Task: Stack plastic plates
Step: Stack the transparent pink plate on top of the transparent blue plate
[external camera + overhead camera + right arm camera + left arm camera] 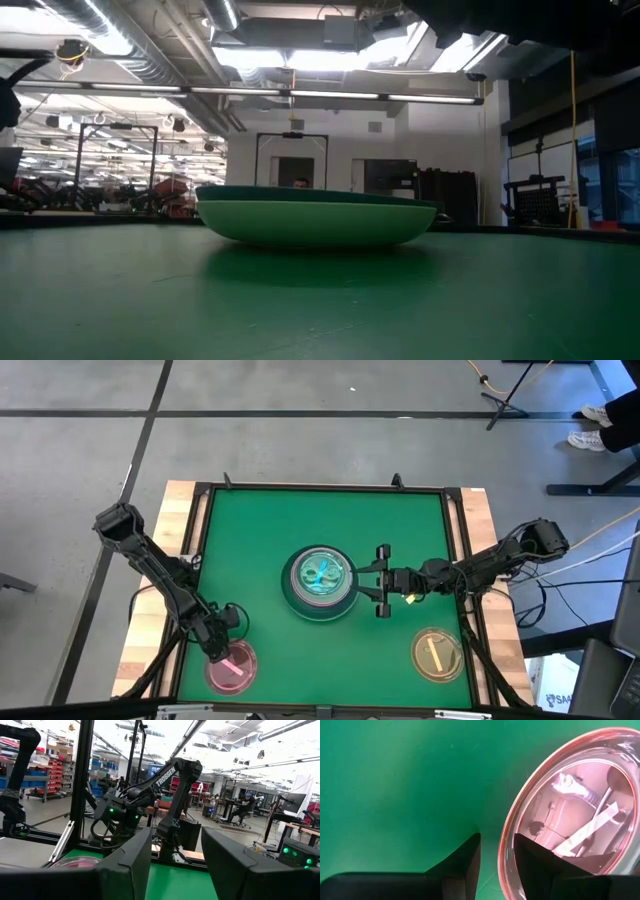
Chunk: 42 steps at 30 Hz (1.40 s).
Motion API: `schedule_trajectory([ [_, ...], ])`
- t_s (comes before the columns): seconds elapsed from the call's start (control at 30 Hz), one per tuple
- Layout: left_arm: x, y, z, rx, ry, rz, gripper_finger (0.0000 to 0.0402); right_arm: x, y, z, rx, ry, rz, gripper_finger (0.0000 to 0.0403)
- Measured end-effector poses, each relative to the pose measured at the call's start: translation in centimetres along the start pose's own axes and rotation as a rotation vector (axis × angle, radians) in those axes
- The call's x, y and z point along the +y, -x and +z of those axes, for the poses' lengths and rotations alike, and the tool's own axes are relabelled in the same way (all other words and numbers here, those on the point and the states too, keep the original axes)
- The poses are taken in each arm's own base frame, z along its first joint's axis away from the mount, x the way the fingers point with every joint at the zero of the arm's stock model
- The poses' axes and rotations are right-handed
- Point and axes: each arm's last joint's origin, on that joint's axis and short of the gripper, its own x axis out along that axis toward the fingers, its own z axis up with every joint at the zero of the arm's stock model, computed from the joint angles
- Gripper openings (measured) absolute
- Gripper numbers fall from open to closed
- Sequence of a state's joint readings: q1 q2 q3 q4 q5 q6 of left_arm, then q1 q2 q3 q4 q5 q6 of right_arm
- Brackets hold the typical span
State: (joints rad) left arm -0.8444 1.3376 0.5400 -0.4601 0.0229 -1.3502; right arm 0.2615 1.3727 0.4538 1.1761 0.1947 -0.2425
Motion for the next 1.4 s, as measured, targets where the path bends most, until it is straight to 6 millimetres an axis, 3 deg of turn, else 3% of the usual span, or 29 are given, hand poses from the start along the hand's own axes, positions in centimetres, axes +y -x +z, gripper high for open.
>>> schedule_trajectory([
  [0.13,0.0,0.0,0.0,-0.008,0.001,0.004,0.0104,-0.1,0.0,0.0,0.009,0.003,-0.023,0.017],
  [0.63,0.1,-0.1,0.0,-0.016,-0.078,0.012,0.0005,-0.1,0.0,-0.1,0.013,0.003,-0.032,0.017],
  [1.07,-1.3,0.9,0.6,-0.089,-0.075,-0.007,0.0004,-0.1,0.0,-0.1,0.012,0.003,-0.032,0.017],
  [1.4,-3.4,3.0,2.9,-0.244,-0.129,-0.031,0.0003,-0.1,0.0,-0.1,0.011,0.001,-0.032,0.017],
])
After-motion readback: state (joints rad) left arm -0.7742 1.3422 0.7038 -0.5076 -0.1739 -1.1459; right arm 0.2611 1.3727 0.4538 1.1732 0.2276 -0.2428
